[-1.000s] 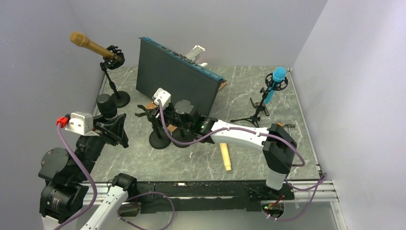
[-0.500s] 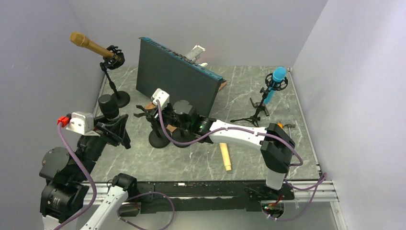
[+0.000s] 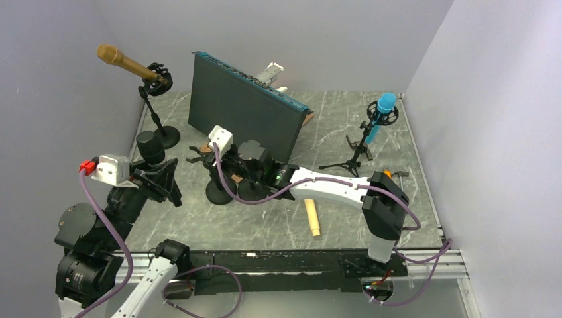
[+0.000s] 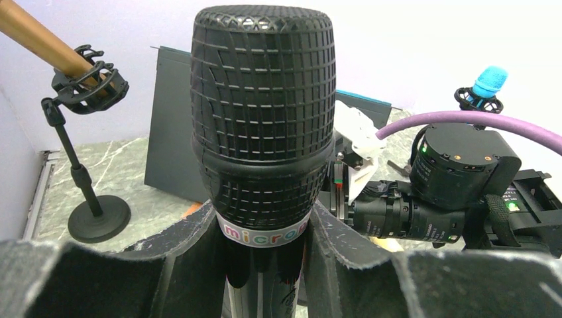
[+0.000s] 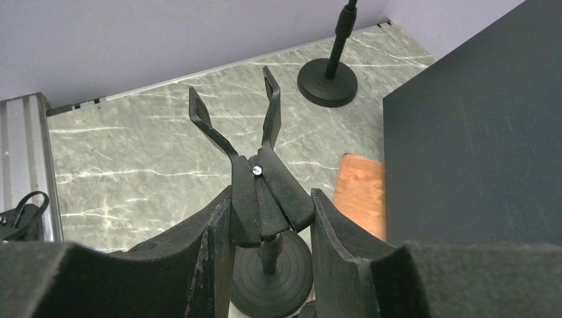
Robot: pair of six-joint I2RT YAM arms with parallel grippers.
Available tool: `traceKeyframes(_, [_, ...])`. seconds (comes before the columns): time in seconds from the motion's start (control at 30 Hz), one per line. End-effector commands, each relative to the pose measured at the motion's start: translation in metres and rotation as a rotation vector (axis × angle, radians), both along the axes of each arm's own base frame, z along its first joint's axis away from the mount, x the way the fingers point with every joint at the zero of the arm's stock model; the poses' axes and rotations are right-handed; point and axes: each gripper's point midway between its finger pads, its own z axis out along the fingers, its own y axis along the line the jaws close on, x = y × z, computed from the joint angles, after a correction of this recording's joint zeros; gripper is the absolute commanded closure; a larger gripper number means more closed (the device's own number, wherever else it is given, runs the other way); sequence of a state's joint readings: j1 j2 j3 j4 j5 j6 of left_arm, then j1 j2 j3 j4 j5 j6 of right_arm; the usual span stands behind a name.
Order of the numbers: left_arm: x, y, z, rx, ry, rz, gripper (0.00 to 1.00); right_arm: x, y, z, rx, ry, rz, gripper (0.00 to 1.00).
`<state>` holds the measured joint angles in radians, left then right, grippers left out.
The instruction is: Remove the microphone from the stand
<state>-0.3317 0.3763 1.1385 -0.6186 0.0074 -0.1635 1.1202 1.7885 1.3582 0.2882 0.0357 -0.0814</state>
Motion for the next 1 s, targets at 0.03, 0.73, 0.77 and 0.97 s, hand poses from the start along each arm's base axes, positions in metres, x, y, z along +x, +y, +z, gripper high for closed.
traceKeyframes(0.03, [-0.001,-0.006,0.005,-0.033,-0.004,-0.033,1.00,-0.014,-0.046,-0.119,-0.439,0.108,0.001,0.92])
traceKeyframes(0.73, [0.004,-0.006,0.005,-0.042,0.010,-0.024,1.00,-0.001,-0.083,-0.151,-0.869,0.015,0.063,0.89])
traceKeyframes(0.77, [0.004,-0.006,0.005,-0.045,0.010,-0.020,1.00,-0.001,-0.084,-0.153,-0.886,0.012,0.061,0.89])
traceKeyframes(0.97, [0.006,-0.005,0.003,-0.039,0.020,-0.013,1.00,0.008,-0.081,-0.147,-0.863,0.003,0.039,0.83])
